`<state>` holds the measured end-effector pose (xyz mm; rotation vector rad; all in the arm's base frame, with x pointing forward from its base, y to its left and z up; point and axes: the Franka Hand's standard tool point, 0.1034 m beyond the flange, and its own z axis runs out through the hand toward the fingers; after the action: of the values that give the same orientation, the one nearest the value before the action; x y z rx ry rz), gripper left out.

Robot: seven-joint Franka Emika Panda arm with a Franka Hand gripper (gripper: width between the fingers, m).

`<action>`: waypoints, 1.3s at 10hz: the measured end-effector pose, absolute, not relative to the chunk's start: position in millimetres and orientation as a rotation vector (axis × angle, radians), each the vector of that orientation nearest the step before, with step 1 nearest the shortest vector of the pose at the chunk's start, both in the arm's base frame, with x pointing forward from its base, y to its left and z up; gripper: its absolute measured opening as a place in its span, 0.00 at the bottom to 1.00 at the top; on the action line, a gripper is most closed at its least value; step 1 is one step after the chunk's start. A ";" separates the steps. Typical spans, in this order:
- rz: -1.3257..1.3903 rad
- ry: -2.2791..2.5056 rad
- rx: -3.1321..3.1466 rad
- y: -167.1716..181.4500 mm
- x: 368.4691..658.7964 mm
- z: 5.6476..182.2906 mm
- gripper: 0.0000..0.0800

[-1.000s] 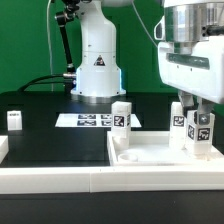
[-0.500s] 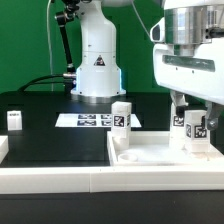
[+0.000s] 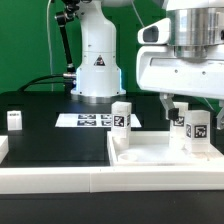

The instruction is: Assemble square table

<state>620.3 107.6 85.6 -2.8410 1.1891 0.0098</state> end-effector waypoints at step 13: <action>-0.069 0.111 -3.120 115.4 618.4 81.5 0.58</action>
Offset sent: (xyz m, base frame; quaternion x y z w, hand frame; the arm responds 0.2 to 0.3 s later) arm -0.0141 0.0161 -0.0034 -0.0178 0.0379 -0.2457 0.9684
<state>618.4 115.4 81.5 -3.1196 0.1114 -0.0695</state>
